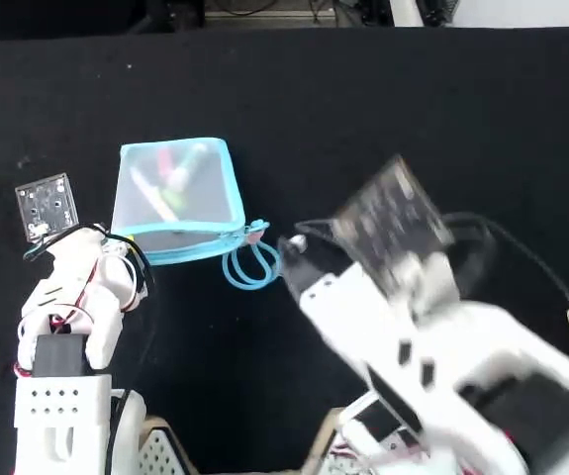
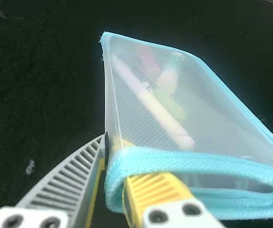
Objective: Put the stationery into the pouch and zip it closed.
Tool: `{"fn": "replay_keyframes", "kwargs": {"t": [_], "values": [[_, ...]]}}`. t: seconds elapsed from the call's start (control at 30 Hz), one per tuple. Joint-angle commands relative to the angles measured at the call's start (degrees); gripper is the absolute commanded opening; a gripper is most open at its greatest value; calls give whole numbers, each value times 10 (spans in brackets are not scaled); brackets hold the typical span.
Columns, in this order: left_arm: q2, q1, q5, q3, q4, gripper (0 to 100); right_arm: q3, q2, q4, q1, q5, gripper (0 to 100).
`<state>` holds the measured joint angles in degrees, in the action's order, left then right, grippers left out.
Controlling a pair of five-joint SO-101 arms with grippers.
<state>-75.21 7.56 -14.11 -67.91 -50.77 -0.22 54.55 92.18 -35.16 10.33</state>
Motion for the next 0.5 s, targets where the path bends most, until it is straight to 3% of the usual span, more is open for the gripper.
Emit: {"fn": "replay_keyframes", "kwargs": {"t": [0.0, 0.17, 0.47], "values": [[-6, 5, 4, 13, 10, 30, 48, 38, -84, -63, -8, 11], [-6, 5, 4, 13, 10, 30, 172, 93, -219, -106, -4, 11], [-6, 5, 4, 13, 10, 30, 385, 196, -372, -110, 17, 11]]}}
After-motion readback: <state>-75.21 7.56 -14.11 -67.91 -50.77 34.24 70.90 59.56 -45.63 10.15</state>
